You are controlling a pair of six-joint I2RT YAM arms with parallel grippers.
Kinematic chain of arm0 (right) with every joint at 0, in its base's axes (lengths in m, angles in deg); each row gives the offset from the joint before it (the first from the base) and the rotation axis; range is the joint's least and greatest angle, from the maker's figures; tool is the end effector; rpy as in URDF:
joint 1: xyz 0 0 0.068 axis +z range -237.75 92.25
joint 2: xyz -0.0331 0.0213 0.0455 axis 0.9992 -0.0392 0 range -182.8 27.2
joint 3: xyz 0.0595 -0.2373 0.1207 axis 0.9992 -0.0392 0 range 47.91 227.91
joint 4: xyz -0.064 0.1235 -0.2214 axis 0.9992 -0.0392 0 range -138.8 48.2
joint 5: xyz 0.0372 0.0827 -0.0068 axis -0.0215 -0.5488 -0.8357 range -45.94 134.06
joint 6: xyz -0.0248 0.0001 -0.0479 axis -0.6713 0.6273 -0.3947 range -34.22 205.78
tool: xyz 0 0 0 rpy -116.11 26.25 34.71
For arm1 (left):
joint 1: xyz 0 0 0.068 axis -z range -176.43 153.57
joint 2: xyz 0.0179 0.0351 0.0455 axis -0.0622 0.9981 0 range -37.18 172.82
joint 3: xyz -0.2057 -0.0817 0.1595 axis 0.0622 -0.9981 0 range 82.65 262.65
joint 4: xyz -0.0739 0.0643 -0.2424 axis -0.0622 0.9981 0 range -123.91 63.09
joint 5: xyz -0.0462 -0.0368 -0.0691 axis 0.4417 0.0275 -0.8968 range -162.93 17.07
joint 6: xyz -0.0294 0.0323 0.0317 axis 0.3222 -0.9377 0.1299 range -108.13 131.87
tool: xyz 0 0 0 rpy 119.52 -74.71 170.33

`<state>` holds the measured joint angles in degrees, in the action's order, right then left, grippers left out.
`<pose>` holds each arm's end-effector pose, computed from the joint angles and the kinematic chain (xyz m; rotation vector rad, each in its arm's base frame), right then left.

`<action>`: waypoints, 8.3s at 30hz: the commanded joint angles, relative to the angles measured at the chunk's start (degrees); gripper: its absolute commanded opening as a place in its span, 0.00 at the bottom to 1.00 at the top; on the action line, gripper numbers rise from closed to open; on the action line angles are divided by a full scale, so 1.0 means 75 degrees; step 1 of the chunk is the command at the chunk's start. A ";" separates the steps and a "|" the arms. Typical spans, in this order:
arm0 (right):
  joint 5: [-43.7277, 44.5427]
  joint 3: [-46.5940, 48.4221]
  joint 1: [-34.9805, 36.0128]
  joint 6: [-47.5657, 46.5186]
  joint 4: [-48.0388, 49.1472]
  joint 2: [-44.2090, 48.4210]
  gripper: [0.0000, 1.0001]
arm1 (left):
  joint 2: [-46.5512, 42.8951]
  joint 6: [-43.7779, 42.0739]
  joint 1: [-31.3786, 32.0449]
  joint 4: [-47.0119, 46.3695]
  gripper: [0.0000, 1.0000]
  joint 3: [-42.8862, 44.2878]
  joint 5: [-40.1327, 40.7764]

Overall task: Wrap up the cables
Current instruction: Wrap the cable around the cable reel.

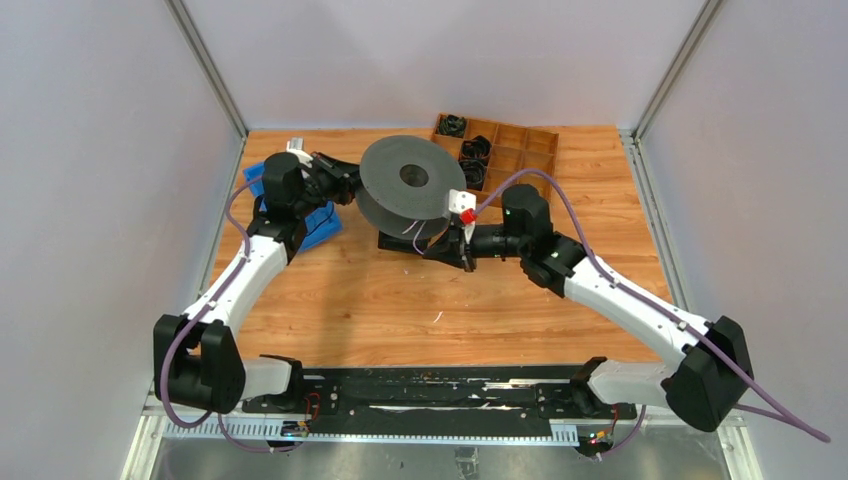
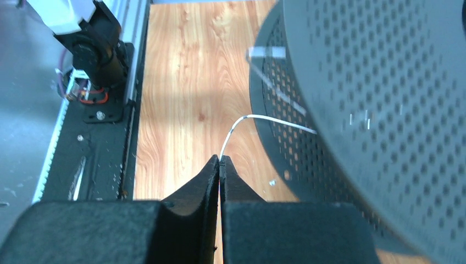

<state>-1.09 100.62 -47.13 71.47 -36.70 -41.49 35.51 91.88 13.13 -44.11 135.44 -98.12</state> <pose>0.1911 0.1972 0.3309 -1.3158 1.2520 1.0183 0.2903 -0.0642 0.3208 -0.8250 1.8065 -1.4696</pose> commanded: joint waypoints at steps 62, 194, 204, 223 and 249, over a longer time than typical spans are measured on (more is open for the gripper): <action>0.8230 0.5577 0.3203 -0.2636 -0.4171 -0.2265 0.16 | -0.0258 -0.5142 0.1913 0.2277 0.00 0.1819 0.1440; -0.2913 -0.1446 -0.4322 0.8613 0.4578 -0.0002 0.01 | 0.0825 -0.2077 0.1836 -0.3146 0.03 -0.0316 -0.0520; -0.2673 -0.1197 -0.4550 0.9842 0.4646 -0.0268 0.01 | 0.0978 -0.1844 0.1841 -0.3152 0.43 -0.0517 -0.0182; -0.2312 -0.1488 -0.5051 1.0445 0.4587 -0.0361 0.00 | 0.0895 -0.2071 0.1410 -0.3072 0.88 -0.0822 0.0404; -0.1143 -0.0600 -0.6302 1.1620 0.3094 -0.0769 0.01 | 0.0358 -0.9954 0.3335 -0.3035 0.84 -0.1989 -0.0849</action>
<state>-10.24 92.93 -92.49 153.98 -16.53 -47.91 38.15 31.34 33.41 -66.23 121.91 -103.49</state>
